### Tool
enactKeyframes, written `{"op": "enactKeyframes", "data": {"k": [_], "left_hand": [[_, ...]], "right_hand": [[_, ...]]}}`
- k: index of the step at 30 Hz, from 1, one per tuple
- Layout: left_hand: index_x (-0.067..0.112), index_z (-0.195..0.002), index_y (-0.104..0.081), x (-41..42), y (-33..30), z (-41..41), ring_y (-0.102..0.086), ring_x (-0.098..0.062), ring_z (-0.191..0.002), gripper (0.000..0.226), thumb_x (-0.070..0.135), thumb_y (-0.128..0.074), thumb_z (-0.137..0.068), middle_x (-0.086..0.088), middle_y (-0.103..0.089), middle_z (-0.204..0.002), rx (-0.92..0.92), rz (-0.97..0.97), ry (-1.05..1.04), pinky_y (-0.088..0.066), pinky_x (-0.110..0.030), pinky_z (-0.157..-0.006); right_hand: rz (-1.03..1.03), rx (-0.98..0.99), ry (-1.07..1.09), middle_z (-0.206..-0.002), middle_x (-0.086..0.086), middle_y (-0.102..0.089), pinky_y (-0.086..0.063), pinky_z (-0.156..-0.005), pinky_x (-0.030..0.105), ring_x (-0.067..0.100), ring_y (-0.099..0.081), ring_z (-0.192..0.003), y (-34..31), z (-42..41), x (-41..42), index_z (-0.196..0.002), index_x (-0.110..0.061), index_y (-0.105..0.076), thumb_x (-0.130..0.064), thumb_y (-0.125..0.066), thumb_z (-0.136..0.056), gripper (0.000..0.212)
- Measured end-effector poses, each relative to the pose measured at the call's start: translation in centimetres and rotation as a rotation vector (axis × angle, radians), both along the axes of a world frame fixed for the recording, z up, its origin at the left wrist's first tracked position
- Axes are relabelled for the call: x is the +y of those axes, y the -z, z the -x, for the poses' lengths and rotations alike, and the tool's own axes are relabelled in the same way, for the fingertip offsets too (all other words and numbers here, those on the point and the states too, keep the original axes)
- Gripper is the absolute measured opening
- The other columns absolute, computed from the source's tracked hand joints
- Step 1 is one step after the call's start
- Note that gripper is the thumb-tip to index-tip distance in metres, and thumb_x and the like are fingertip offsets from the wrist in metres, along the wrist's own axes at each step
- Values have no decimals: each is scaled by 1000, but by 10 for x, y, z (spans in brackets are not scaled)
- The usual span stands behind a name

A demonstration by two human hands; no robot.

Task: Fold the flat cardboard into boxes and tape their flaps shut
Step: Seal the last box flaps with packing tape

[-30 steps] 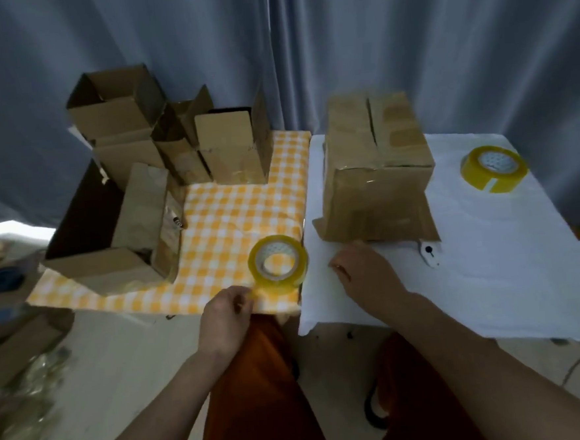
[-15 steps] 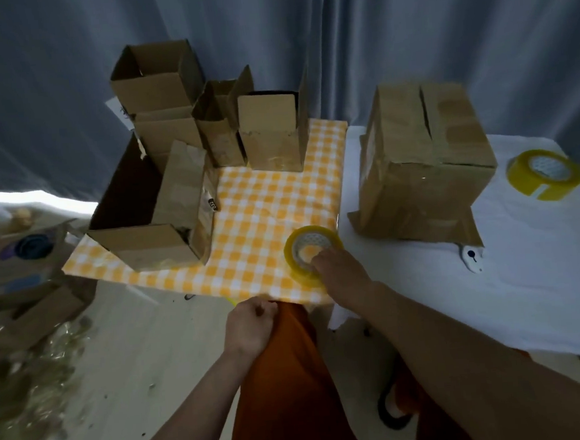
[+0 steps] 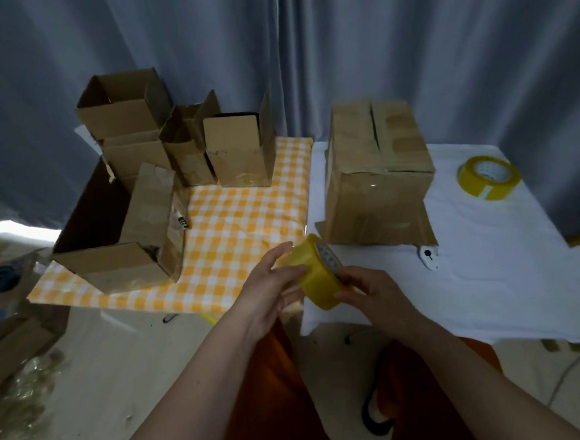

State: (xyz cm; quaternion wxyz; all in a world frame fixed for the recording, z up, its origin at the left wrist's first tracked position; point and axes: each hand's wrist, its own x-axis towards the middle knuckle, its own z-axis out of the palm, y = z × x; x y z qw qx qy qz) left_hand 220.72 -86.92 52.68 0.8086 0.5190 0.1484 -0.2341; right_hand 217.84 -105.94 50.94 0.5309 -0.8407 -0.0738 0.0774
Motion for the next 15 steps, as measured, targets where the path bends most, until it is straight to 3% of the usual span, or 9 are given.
{"op": "enactKeyframes", "data": {"k": [4, 7, 9, 12, 15], "left_hand": [[25, -110, -69, -11, -4, 3, -66, -8, -97, 35, 21, -78, -77, 2, -69, -108, -190, -322, 36, -51, -20, -76], [21, -92, -75, -18, -6, 2, -60, -4, -99, 17, 21, -80, -75, 6, -66, -104, -367, -512, -29, -47, -16, -78], [15, -81, -74, -23, -8, 2, -61, -3, -94, 7, 10, -78, -77, 1, -66, -101, -473, -534, -55, -48, -13, -74], [9, -78, -70, -28, -11, 2, -57, 1, -64, 9, 2, -74, -78, 8, -64, -70, -541, -553, -33, -47, -11, -64], [11, -78, -65, -28, -13, 2, -49, -9, -60, 15, -3, -72, -80, 0, -54, -62, -549, -568, -11, -49, -19, -63]], "right_hand": [[46, -31, 16, -106, -23, -56, -39, -79, -2, -16, -52, -95, -9, 14, -21, -112, -35, -54, -11, -65, -86, 37], [101, -24, -10, -110, -15, -56, -37, -78, -2, -5, -52, -98, -13, 18, -30, -119, -25, -57, -12, -65, -87, 36], [125, -14, -19, -115, -8, -58, -38, -79, -1, 4, -53, -104, -16, 19, -34, -124, -16, -58, -12, -65, -87, 37], [97, 25, -31, -121, -4, -58, -38, -78, -2, 7, -52, -110, -22, 21, -38, -127, -14, -57, -12, -63, -88, 39], [73, 63, -70, -117, -4, -58, -41, -78, 1, 6, -53, -105, -31, 21, -42, -123, -18, -58, -10, -61, -90, 34]]}}
